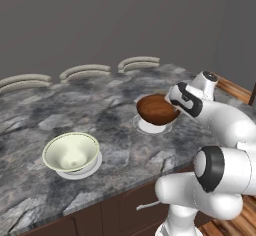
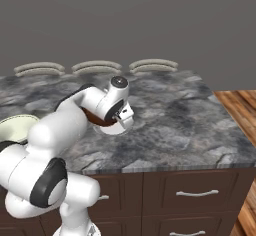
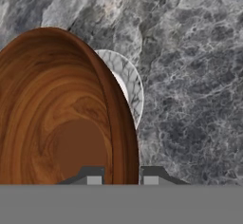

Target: Move the bowls from the cabinet to the plates on the dining table.

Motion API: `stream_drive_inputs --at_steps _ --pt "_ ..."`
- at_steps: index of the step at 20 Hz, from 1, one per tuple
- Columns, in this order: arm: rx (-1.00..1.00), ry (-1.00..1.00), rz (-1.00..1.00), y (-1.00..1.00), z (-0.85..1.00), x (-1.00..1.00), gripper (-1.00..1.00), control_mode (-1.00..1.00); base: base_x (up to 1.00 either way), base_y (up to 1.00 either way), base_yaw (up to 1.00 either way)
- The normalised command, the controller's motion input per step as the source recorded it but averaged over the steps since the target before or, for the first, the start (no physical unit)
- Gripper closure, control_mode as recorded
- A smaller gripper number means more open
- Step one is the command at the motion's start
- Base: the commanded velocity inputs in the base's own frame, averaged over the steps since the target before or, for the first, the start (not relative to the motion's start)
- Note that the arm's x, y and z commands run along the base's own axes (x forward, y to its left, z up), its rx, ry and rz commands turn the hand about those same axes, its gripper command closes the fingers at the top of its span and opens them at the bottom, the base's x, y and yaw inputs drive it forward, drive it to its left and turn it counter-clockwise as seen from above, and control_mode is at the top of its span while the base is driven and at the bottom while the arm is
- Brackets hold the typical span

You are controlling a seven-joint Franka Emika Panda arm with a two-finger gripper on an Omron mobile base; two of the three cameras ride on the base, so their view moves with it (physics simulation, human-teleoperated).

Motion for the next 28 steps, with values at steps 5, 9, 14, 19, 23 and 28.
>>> stream_drive_inputs --at_steps 5,9,14,19,23,28 --pt "0.01 0.0 0.0 -0.05 -0.19 0.23 1.0 -1.0 0.0 0.0 0.0" --pt "0.0 0.01 0.0 -0.06 -0.18 0.2 1.0 -1.0 0.0 0.0 0.0" --pt "0.0 0.03 0.0 -0.06 -0.16 0.26 1.0 -1.0 0.0 0.0 0.0" --pt "0.01 0.01 0.01 -0.01 -0.19 0.25 1.0 -1.0 0.0 0.0 0.0" --pt "0.01 0.0 0.01 0.0 -0.24 0.22 1.0 -1.0 0.0 0.0 0.0" --pt "0.0 0.0 0.01 -0.02 -0.24 0.22 1.0 -1.0 0.0 0.0 0.0"
